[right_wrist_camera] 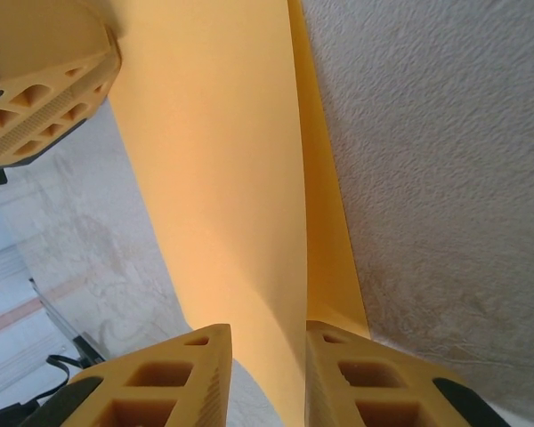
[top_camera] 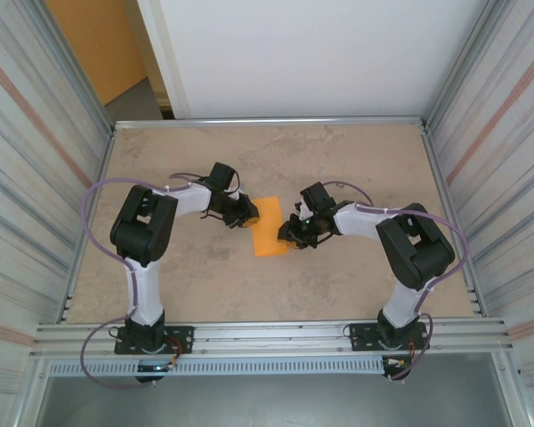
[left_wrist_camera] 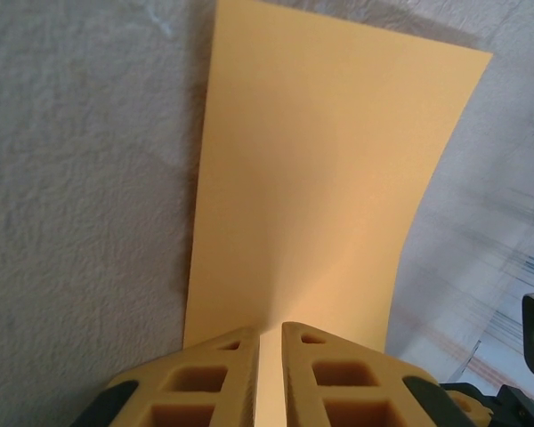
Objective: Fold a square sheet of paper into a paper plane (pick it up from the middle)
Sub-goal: Fold the triangle a second time at the center of the table.
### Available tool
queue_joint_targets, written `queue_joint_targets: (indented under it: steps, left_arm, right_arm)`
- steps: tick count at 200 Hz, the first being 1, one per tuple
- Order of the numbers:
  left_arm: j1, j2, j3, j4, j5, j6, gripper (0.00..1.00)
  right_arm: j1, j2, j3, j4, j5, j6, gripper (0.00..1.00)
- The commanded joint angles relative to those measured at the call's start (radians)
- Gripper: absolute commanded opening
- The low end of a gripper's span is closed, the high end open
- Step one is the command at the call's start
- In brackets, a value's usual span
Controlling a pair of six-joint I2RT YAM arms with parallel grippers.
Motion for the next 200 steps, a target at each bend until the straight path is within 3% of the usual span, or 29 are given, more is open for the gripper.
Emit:
queue_joint_targets:
  steps: [1,83,200]
  left_arm:
    - [0.003,0.047,-0.009,-0.076,-0.038,0.006,0.17]
    - [0.004,0.033,-0.006,-0.071,-0.03,0.009,0.17]
    - [0.004,0.043,-0.024,-0.067,-0.021,0.018,0.17]
  right_arm:
    - [-0.004,0.002,-0.013,-0.01,-0.031,0.021,0.22]
    - [-0.002,-0.031,-0.032,-0.022,-0.014,0.051,0.02]
    - [0.024,0.097,0.101,0.058,-0.067,0.06,0.0]
